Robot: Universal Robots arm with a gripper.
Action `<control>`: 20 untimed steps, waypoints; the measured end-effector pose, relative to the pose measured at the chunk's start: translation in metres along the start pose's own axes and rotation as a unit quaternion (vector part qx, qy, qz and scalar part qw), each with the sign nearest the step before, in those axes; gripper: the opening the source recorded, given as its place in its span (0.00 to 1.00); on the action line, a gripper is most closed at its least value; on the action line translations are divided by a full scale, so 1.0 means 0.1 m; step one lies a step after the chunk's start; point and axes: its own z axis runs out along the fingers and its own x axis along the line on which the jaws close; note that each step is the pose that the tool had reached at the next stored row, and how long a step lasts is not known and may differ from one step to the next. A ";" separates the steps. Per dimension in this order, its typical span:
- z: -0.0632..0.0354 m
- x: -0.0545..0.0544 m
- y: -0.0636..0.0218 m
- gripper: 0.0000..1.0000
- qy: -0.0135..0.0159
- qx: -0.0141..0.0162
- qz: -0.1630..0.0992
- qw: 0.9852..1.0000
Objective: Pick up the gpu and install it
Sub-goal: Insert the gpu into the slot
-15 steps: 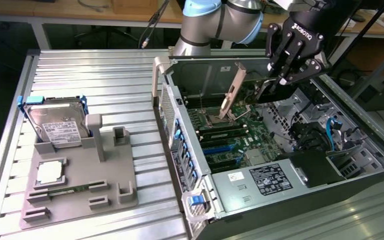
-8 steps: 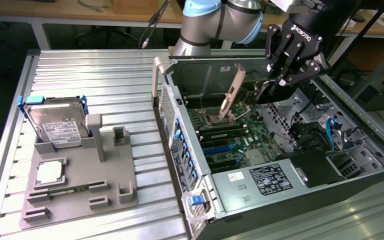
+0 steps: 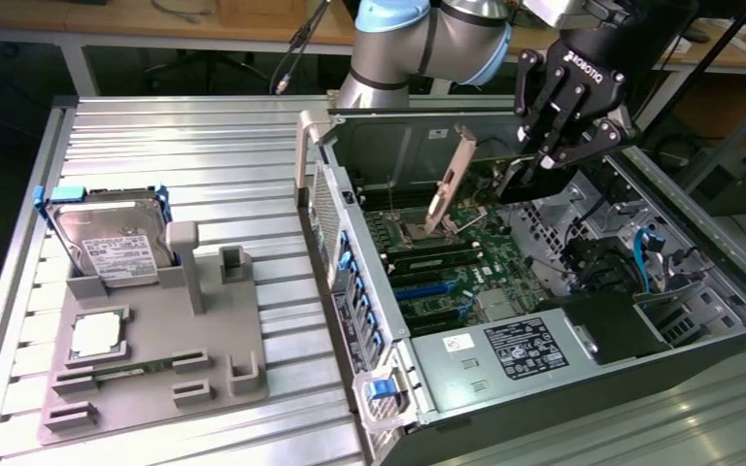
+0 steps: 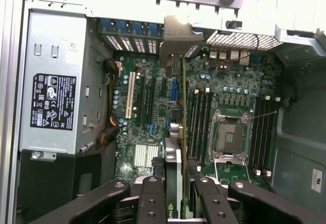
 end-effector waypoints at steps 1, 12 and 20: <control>0.002 0.00 0.000 0.27 0.000 0.000 0.000 1.000; 0.027 0.00 -0.001 0.27 0.000 0.000 0.000 1.000; 0.049 0.00 -0.002 0.27 0.000 0.000 0.000 1.000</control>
